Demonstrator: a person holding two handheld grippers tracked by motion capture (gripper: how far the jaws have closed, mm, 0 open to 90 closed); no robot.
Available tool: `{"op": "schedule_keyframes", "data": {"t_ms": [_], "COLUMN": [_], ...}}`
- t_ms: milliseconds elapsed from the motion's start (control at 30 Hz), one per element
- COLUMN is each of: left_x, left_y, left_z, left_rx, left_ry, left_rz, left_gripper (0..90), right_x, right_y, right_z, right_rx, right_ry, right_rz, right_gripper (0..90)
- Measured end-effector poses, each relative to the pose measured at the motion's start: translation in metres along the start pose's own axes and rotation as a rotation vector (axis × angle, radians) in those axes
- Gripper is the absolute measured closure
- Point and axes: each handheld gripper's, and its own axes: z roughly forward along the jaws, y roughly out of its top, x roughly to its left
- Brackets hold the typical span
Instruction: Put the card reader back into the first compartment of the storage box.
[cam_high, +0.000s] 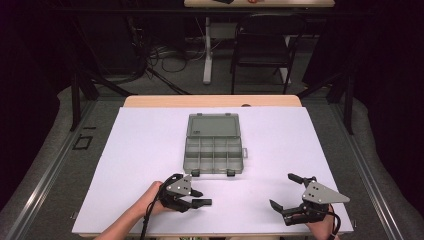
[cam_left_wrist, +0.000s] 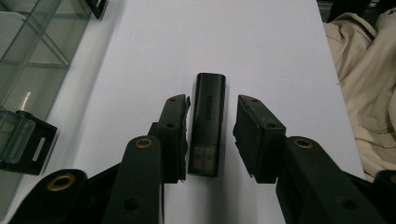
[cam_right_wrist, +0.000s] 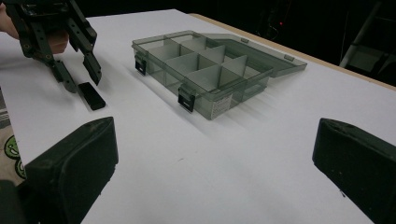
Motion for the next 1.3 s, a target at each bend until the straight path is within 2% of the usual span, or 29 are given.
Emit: {"op": "schedule_keyframes", "data": {"t_ms": [300,700,1033,1300], "left_x": [0.005,0.011,0.009,0.006], "left_y": [-0.005,-0.009,-0.009,-0.008], "left_z": [0.003,0.004,0.001,-0.004], "left_rx": [0.003,-0.013,-0.024,-0.04], "left_ry": [-0.016,-0.054,-0.045,-0.022], "left_rz": [-0.02,0.0,-0.004,-0.009], "left_gripper": [68.9,73.7,74.2,74.2], "right_x": [0.0,0.0,0.0,0.0], "right_y": [0.0,0.0,0.0,0.0], "right_z": [0.0,0.0,0.0,0.0], "right_rx": [0.005,0.009,0.009,0.008], "right_ry": [0.002,0.003,0.002,0.0], "right_rz": [-0.001,-0.003,-0.004,-0.006], "right_gripper": [0.0,0.0,0.0,0.0]}}
